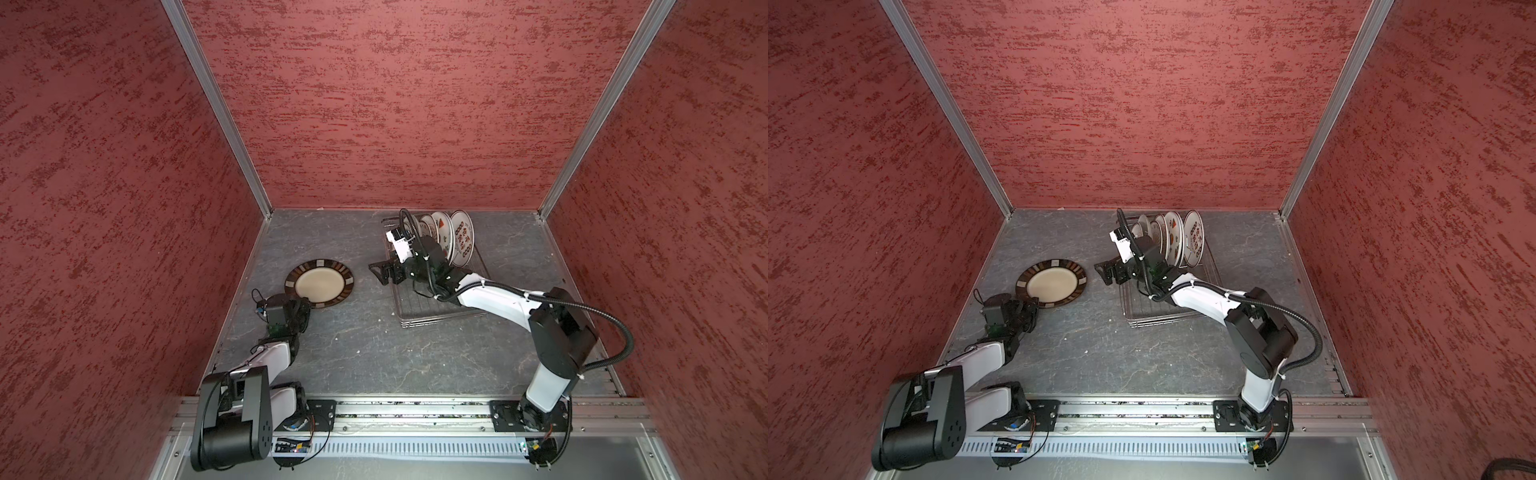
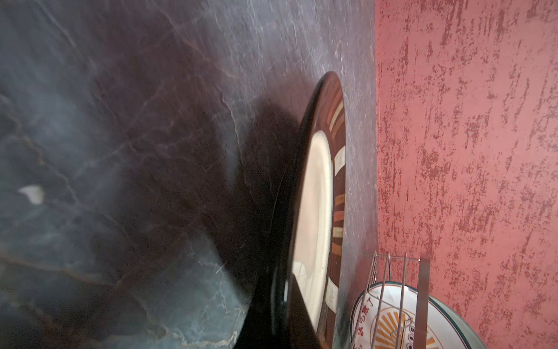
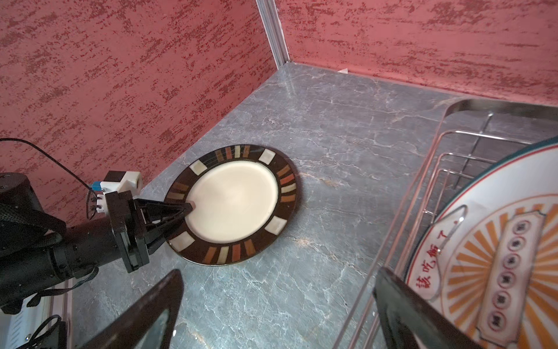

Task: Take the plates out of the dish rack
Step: 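Lower the brown-rimmed plate flat onto the table with the left gripper, then open the left gripper off the plate while the right gripper reaches into the rack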

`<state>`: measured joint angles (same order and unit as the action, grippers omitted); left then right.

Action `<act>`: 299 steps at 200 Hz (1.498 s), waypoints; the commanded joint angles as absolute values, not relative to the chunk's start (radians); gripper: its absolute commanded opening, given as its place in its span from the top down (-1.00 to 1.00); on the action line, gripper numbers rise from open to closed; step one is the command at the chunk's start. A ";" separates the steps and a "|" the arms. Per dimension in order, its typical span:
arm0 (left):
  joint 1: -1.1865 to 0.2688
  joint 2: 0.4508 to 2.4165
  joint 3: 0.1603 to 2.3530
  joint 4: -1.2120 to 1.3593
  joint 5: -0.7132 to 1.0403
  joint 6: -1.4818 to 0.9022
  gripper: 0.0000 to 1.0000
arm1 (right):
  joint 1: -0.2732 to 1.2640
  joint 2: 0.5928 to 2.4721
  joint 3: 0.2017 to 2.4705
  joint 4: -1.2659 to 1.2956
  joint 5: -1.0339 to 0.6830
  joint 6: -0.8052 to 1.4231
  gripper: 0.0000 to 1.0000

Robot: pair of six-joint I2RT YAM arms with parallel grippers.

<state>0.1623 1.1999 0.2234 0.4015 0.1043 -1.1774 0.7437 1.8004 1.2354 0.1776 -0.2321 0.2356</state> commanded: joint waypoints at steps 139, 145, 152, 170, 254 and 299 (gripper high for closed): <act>0.093 1.677 0.546 0.678 -0.151 -1.253 0.68 | 0.773 2.031 1.461 0.132 -0.329 0.187 -0.97; 0.100 1.677 0.546 0.680 -0.151 -1.252 0.66 | 0.773 2.034 1.465 0.132 -0.329 0.183 -0.97; 0.106 1.679 0.546 0.678 -0.154 -1.252 0.63 | 0.773 2.041 1.469 0.132 -0.330 0.179 -0.97; 0.104 1.692 0.561 0.677 -0.151 -1.221 0.55 | 0.773 2.050 1.475 0.134 -0.329 0.168 -0.97; 0.129 1.695 0.587 0.596 -0.171 -1.189 0.36 | 0.773 2.053 1.473 0.135 -0.317 0.159 -0.97; 0.130 1.667 0.549 0.587 -0.191 -1.169 -0.02 | 0.776 2.021 1.449 0.154 -0.303 0.179 -0.96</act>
<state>0.1238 1.7031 0.5671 0.5697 -0.1596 -1.1980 0.7696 2.0457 1.4487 0.1326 -0.3046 0.1795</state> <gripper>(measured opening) 0.441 0.981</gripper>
